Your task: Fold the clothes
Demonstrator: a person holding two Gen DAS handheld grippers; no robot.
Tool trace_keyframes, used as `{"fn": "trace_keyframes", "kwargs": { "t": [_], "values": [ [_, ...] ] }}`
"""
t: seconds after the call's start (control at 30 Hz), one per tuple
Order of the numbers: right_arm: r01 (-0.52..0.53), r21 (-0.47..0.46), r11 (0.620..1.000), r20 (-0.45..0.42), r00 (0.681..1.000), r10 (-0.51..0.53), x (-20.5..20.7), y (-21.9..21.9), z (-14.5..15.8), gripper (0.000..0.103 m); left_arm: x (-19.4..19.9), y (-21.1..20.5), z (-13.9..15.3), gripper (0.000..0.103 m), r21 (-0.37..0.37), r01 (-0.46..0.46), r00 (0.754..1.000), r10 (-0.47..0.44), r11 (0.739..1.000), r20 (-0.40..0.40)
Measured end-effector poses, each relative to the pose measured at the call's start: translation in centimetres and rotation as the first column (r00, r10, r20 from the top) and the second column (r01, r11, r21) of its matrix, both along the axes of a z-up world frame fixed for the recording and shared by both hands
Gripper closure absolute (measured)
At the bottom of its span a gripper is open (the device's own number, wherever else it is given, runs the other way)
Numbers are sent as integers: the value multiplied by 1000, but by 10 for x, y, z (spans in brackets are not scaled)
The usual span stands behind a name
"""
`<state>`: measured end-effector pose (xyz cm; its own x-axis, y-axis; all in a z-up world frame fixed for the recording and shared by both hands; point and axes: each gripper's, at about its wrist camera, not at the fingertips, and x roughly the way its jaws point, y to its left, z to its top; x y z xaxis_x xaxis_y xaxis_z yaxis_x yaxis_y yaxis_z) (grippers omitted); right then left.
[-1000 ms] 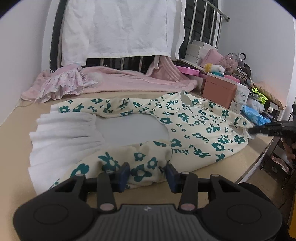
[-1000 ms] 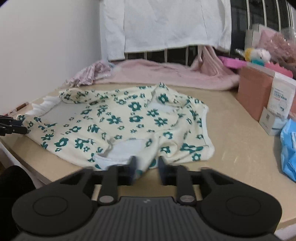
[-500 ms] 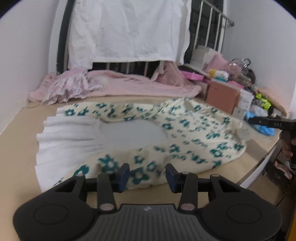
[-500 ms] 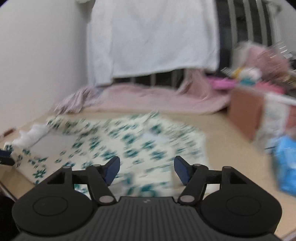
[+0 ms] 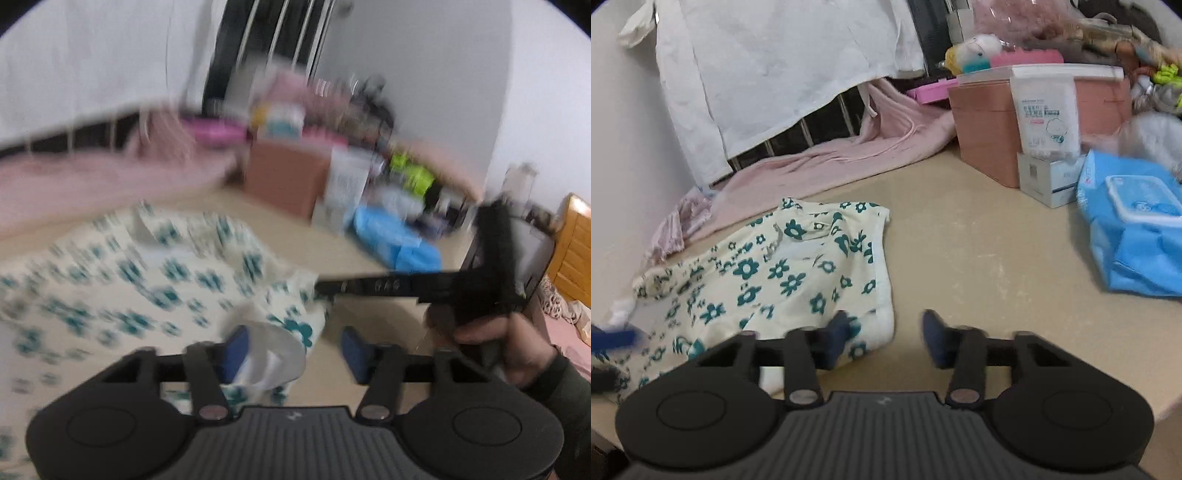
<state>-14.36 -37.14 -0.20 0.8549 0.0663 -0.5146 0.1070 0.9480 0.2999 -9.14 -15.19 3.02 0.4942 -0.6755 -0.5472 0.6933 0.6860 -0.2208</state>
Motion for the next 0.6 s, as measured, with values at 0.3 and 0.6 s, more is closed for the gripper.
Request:
{"fn": "trace_keyframes", "kwargs": {
  "t": [0.3,0.6],
  "values": [
    [-27,-173,985,3,1000,28,-10,17,-3,96,46,37,-22,100,-136,-300,944,273,944,-184],
    [-102,-262,960,141,980,142,-34,47,24,93,9,48,22,92,-171,-238,970,241,956,-3]
  ]
}}
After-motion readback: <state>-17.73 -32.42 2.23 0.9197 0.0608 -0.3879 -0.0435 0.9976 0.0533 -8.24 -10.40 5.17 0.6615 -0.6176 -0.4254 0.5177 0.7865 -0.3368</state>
